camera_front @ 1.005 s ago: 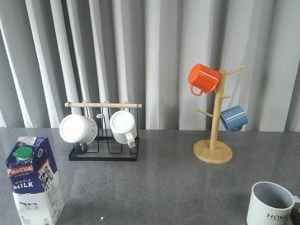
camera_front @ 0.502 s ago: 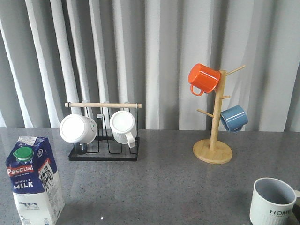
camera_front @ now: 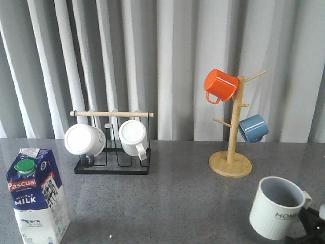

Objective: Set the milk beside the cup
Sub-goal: 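Slide the white mug with the right gripper toward the table center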

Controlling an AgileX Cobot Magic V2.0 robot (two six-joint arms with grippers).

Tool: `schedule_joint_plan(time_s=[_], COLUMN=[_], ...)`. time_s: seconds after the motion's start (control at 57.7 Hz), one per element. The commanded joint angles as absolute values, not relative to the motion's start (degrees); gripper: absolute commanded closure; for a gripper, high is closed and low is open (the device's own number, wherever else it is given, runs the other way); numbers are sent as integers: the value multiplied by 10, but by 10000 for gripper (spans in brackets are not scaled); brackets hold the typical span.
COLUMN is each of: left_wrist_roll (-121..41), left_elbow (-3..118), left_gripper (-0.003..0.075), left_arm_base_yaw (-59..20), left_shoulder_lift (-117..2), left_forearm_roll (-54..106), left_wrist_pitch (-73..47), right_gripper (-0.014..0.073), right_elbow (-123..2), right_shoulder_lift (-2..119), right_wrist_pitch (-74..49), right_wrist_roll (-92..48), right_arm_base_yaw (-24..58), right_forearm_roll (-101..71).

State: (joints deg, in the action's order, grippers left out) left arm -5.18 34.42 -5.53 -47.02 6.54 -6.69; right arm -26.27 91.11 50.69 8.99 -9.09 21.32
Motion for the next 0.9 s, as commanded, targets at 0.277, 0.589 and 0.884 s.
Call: schedule_joint_plan(time_s=[0.277,0.589,0.884], left_wrist_roll=[-47,-47,-47], left_elbow=[365,365,365], left_gripper=[514,514,514], left_arm_base_yaw=[-59,-59,-59], left_shoulder_lift=[-468,-468,-468], left_forearm_roll=[68,68,68], left_wrist_pitch=[-28,-28,-28], right_gripper=[597,597,597], right_elbow=[-370,-442,-447], right_shoulder_lift=[888,987,1030], right_wrist_pitch=[422,469,499], right_wrist_roll=[-59,-188,-221], right_arm_base_yaw=[168,292,319], right_forearm_roll=[-121,-290,-362])
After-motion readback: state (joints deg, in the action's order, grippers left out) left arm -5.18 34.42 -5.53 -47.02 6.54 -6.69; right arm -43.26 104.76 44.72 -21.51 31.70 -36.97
